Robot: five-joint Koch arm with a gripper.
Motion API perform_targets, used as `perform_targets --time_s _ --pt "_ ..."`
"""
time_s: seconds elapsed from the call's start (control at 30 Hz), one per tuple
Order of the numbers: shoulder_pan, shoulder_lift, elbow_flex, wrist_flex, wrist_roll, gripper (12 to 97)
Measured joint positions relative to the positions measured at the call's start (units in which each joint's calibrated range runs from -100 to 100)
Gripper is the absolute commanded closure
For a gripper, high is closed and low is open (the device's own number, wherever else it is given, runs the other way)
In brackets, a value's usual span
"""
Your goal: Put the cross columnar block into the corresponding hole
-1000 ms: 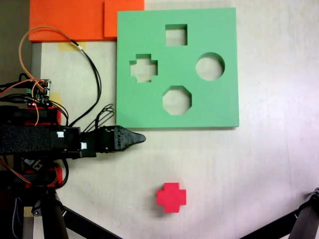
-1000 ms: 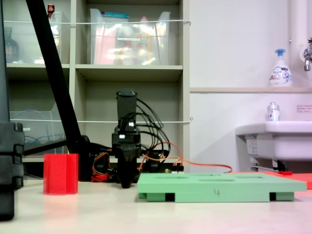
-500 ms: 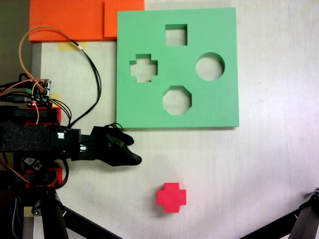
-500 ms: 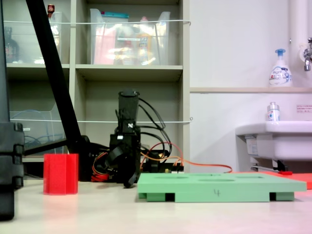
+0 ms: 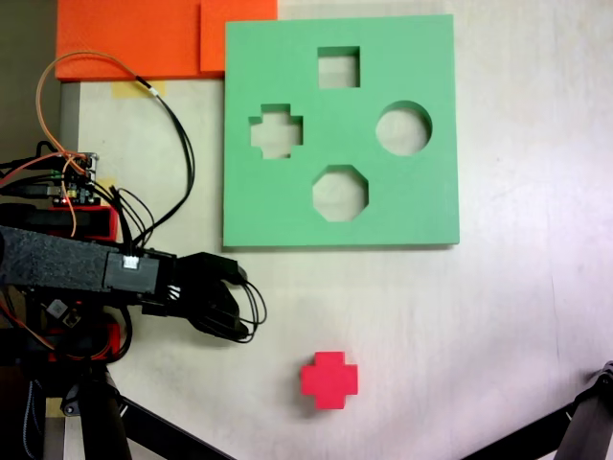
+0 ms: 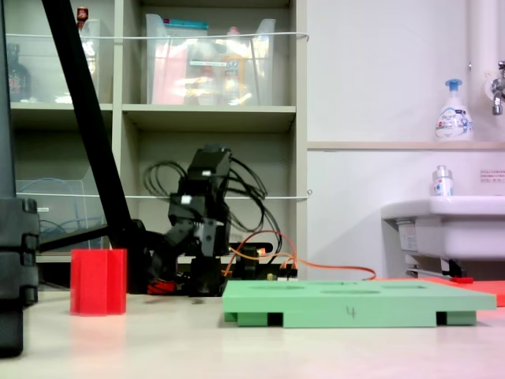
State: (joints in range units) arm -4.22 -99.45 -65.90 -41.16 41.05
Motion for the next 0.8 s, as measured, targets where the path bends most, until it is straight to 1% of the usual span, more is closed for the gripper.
perform_targets --time_s 0.13,0.17,0.27,0.33,0.47,0.57,0.6,0.67,0.8 --pt "-1.27 0.00 14.70 -13.31 0.00 54.4" --pt "-1.42 0.41 17.83 -16.74 0.00 50.5" --pt "-2.00 9.17 33.90 -28.29 0.00 33.5" --pt "-2.25 17.92 43.12 -35.14 0.00 27.4" --pt "-3.22 24.90 45.47 -39.06 0.00 26.5" --pt "-3.76 30.51 53.31 -39.26 -0.10 26.2" --pt "-4.05 33.38 55.27 -39.65 -0.24 24.1" --pt "-4.44 40.08 59.19 -40.14 -0.78 14.6" --pt "-4.69 52.26 65.26 -40.53 -1.42 13.5"
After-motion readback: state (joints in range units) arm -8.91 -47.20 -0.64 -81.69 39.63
